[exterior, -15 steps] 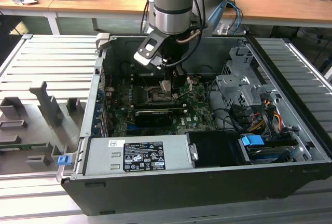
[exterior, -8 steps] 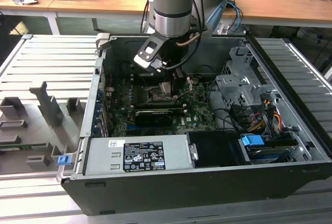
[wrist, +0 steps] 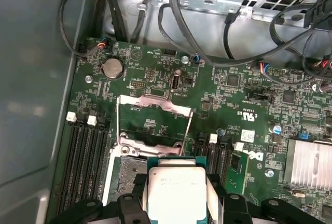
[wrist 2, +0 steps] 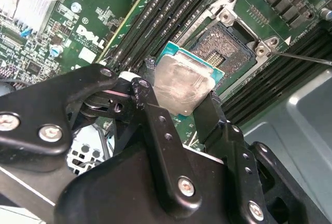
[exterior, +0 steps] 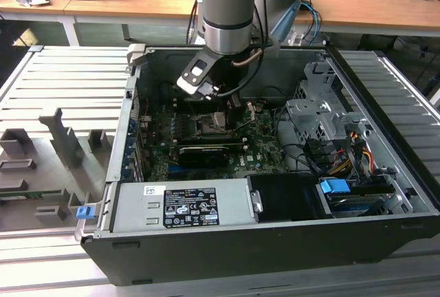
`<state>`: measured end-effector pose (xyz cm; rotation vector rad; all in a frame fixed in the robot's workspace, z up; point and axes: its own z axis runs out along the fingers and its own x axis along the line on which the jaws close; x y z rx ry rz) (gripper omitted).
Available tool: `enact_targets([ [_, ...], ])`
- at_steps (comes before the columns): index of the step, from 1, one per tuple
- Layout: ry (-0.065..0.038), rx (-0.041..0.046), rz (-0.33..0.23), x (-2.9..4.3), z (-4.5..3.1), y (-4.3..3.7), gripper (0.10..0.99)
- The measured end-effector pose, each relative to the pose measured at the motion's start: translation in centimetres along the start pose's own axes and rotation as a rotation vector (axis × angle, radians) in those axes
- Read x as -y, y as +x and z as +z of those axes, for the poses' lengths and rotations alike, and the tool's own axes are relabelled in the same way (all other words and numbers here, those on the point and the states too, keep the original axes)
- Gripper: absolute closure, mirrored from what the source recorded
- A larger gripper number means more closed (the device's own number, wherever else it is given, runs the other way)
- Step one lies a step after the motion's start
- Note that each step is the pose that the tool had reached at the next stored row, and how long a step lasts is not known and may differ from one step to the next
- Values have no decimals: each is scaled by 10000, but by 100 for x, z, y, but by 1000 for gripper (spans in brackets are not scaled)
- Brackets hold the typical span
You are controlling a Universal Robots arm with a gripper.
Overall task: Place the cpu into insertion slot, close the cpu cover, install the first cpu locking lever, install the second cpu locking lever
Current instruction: 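Place the cpu into insertion slot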
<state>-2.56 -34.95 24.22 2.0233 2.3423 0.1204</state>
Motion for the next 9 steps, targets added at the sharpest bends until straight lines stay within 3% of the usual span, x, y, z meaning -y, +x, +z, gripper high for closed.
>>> enact_targets([
  [1, -2, 7, 71, -8, 6, 55, 549],
  [2, -4, 6, 95, 48, 36, 125, 549],
  [4, -4, 13, 173, 96, 64, 148, 549],
  [9, -9, 49, 546, 121, 99, 158, 549],
])
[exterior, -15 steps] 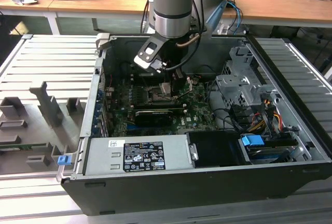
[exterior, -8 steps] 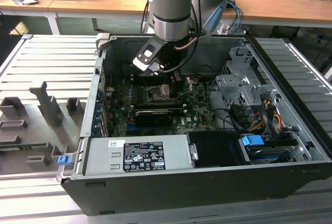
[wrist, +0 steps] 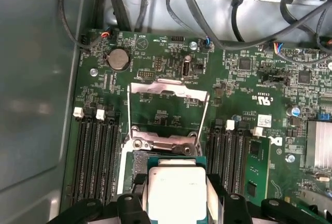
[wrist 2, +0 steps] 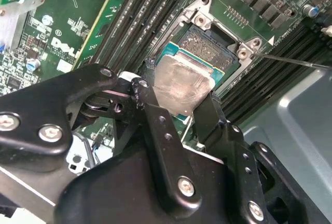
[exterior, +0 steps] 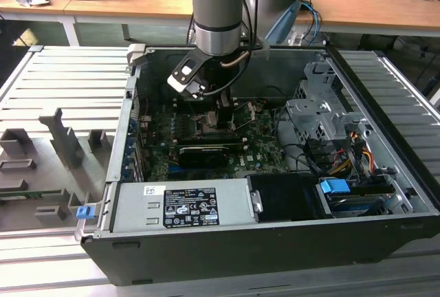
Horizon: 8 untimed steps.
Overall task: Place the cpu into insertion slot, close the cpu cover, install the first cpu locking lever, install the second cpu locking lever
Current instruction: 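Place the cpu into insertion slot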
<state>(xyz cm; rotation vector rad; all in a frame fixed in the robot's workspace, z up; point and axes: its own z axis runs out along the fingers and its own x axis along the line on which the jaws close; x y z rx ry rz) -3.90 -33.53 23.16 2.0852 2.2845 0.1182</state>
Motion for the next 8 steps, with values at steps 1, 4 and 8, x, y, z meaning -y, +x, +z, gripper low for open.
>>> enact_targets([
  [1, -1, -3, -1, 7, 1, 1, 549],
  [4, -1, -6, -3, 13, 2, 2, 549],
  [8, -1, -9, -1, 15, 6, 2, 549],
])
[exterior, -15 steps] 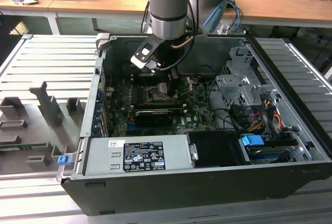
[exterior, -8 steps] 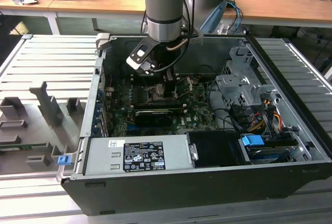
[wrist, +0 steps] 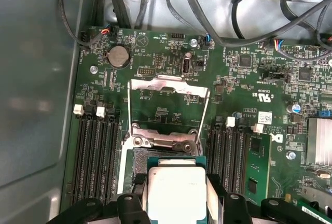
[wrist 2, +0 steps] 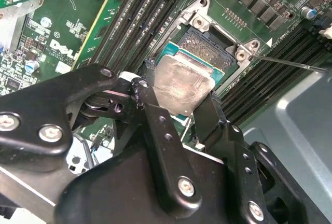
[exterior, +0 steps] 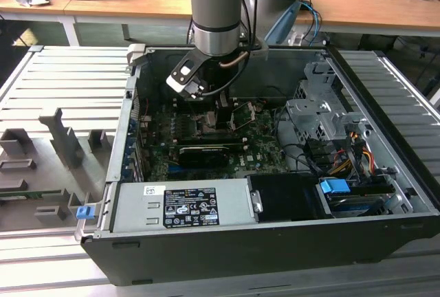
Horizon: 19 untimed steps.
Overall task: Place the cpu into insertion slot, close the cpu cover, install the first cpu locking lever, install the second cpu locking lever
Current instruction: 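Place the cpu into insertion slot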
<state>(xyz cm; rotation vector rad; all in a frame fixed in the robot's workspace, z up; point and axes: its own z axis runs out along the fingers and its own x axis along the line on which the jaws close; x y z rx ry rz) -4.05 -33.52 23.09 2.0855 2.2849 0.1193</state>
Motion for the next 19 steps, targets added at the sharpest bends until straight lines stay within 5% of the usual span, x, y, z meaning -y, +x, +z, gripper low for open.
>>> enact_targets([
  [19, -2, -21, 9, 4, 30, 0, 549],
])
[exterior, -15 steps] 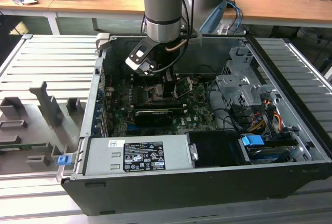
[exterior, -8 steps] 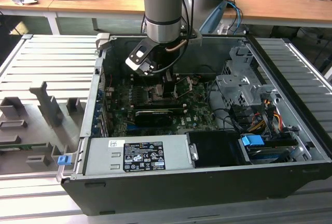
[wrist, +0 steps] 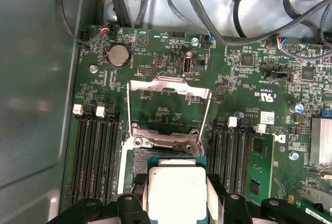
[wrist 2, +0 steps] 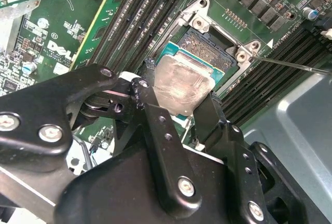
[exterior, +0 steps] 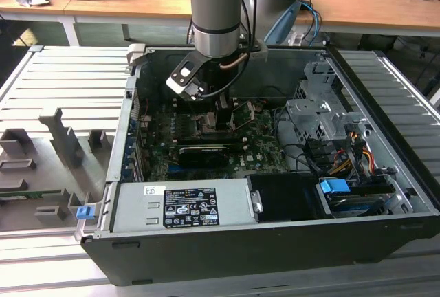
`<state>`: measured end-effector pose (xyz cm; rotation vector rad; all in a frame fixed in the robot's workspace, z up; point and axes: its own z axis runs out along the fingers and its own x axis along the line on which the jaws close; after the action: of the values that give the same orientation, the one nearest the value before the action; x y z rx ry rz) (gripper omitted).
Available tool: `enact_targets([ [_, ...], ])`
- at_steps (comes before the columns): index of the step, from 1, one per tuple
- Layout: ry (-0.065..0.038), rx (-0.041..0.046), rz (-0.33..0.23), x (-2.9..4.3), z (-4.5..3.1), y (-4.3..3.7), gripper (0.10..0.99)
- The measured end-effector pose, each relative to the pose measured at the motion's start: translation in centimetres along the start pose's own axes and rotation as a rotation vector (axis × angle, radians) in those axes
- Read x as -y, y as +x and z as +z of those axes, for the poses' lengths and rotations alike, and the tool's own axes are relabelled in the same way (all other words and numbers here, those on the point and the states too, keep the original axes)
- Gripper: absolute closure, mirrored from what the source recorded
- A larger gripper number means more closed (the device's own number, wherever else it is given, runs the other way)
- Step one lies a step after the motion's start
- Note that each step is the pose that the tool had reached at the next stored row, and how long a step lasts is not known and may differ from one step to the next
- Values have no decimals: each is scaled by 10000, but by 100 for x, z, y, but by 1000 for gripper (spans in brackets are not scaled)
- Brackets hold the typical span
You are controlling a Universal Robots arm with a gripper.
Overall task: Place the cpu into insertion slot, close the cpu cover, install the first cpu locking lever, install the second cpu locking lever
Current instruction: 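Place the cpu into insertion slot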
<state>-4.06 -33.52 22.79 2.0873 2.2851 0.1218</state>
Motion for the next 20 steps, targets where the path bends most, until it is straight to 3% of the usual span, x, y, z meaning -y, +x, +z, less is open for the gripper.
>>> enact_targets([
  [8, -3, -1, 80, 0, 23, 47, 549],
  [11, -1, -4, 124, 32, 78, 82, 549],
  [15, -8, 37, 612, 52, 149, 94, 549],
  [20, -10, 71, 927, 72, 190, 108, 549],
])
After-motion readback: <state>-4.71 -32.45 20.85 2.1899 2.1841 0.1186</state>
